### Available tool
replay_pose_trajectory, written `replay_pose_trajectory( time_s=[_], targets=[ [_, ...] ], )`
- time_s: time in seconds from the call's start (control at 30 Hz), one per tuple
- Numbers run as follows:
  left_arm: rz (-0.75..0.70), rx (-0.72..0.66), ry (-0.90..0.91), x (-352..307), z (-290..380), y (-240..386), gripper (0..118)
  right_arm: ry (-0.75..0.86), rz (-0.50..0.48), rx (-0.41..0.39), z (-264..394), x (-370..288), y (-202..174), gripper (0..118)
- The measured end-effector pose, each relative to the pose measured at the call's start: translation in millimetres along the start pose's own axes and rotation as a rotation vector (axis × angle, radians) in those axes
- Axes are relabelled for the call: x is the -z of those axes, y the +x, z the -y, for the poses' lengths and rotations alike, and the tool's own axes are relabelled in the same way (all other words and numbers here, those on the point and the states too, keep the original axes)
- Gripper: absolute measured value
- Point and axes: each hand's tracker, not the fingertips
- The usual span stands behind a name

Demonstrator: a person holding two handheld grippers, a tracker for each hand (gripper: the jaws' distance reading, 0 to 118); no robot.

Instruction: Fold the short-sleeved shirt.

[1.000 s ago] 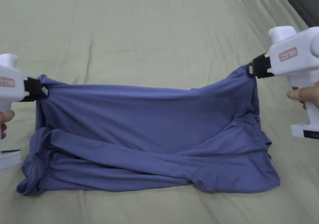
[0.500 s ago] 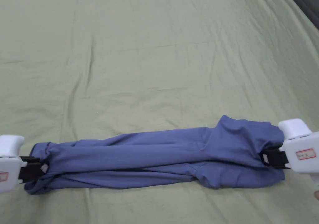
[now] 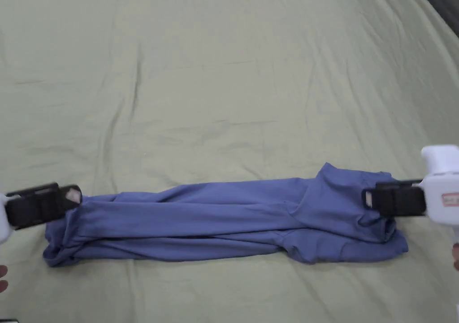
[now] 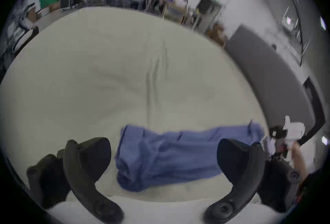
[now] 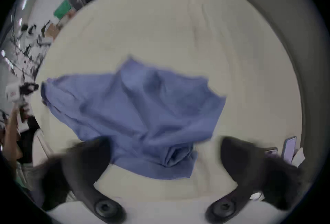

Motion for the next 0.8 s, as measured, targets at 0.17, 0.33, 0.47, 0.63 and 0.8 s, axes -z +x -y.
replay_pose_trajectory(
  time_s=[0.17, 0.33, 0.47, 0.63, 0.8],
  targets=[
    [0.007, -0.075, -0.154, 17.7, -2.8, -19.2, 95, -0.010, -0.073, 0.136, -12.4, 8.0, 2.0, 32],
    [0.178, -0.245, -0.157, 26.7, 10.0, -64.1, 0, 0.020, -0.298, 0.155, 5.0, 9.8, -14.2, 2],
    [0.439, -0.331, -0.187, 33.3, 17.5, -107.0, 0, 0.006, -0.364, 0.115, 15.7, 7.0, -26.5, 2],
    [0.425, -0.430, -0.112, 37.9, 33.0, -147.6, 118, -0.005, -0.401, 0.069, 16.2, 1.0, -35.4, 2],
    [0.502, -0.491, -0.177, 80.3, 40.2, -170.3, 118, 0.004, -0.505, 0.112, 16.0, 0.7, -39.6, 2]
  ],
)
